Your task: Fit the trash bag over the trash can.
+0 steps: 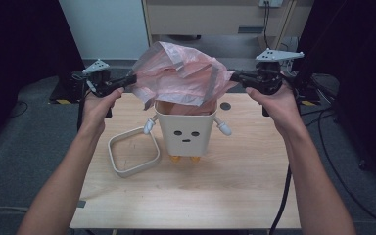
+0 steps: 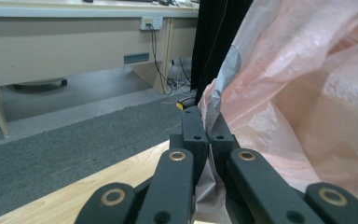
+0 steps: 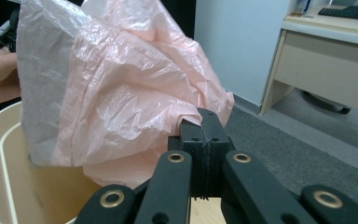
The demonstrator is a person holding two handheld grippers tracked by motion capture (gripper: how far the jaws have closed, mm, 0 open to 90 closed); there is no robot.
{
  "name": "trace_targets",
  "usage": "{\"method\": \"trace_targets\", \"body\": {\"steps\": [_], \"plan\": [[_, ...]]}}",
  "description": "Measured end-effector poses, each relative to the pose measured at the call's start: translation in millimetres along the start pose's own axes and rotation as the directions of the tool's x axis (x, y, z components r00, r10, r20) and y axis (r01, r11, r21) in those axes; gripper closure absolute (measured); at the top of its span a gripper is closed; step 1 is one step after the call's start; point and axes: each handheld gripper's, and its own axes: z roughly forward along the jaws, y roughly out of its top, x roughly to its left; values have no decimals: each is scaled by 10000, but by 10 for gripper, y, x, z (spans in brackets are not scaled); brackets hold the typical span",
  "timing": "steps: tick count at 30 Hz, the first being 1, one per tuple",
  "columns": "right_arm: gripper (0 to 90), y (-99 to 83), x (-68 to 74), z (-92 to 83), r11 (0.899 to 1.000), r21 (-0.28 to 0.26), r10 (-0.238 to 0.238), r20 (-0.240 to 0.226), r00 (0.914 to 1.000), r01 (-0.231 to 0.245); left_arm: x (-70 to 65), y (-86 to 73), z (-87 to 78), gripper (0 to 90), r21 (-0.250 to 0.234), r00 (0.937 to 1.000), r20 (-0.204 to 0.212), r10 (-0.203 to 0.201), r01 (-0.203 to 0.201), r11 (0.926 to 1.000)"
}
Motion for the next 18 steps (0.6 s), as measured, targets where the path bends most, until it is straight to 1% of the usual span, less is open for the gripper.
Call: {"method": "trace_targets", "body": {"steps": [2,4,6,7,9,12,13,16,18], "plan": [[900,-8,-38,-43,9999,-66,113,104,9999,-112,-1,16,10,890,25,10000,18,5,-5,10000],[900,-53,-87,-59,9997,-49,235,208,9995,-234,4,17,26,890,98,10000,50,5,-6,10000],[900,-139,-129,-42,9990,225,369,363,9987,-377,14,-3,50,890,307,10000,20,22,-23,9995],[900,-193,-148,-24,9985,349,407,410,9983,-421,21,-20,59,891,408,10000,-65,39,-36,9992],[900,-323,-170,26,9964,675,488,442,9978,-518,35,-51,72,892,519,10000,-91,-7,12,9987],[900,-470,-165,107,9929,1019,581,398,9975,-619,52,-108,97,893,724,9999,-90,-118,124,9973],[900,-522,-161,143,9921,1050,654,334,9973,-685,53,-129,109,893,759,9998,-73,-172,177,9970],[900,-599,-140,216,9906,1124,764,219,9968,-784,53,-190,132,893,903,9998,8,-218,216,9957],[900,-631,-130,247,9899,1135,838,169,9963,-852,60,-229,129,893,862,9994,86,-340,332,9957]]}}
